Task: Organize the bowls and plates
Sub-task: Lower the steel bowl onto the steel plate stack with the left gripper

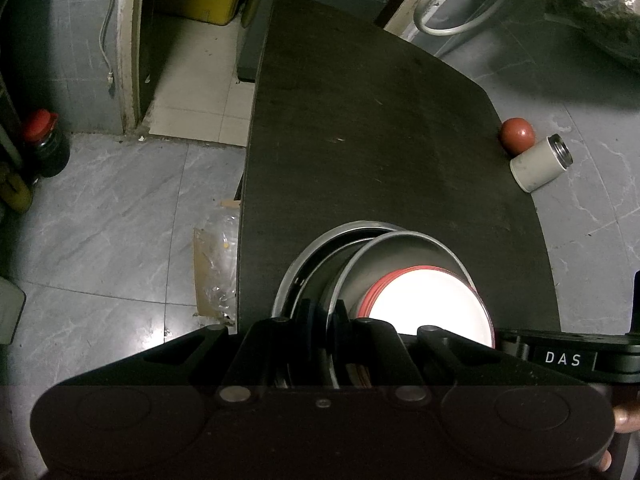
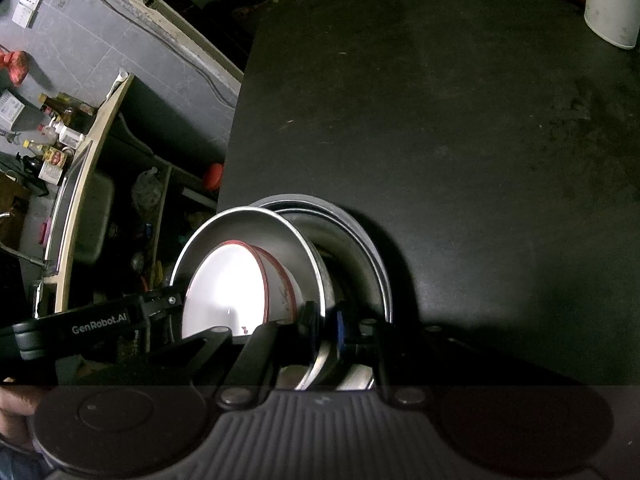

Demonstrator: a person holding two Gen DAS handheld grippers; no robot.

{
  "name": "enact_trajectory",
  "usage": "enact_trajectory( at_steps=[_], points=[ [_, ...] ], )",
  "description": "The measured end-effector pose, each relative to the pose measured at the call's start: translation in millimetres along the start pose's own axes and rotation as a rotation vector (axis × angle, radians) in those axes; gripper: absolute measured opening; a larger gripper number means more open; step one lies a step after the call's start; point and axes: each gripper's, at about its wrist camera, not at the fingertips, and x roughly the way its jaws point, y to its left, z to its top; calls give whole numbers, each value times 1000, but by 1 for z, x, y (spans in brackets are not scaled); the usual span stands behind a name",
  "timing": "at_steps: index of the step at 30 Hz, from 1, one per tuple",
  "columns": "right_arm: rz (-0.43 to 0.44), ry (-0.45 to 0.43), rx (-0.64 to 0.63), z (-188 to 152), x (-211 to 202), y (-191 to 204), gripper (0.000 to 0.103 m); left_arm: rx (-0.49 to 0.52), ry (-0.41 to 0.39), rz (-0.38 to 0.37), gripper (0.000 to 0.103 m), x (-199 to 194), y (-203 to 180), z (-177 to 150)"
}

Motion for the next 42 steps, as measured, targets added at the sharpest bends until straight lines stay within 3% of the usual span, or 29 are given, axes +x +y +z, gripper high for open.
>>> enact_trajectory(
  at_steps=[27,42],
  points=[
    [12,-48,11,-7,3,-2,13,-6,-8,12,8,0,-4,-3],
    [-4,-107,-10,-11,-4,-3,27,-19,-60,59,14,-7,-8,-12]
  ],
)
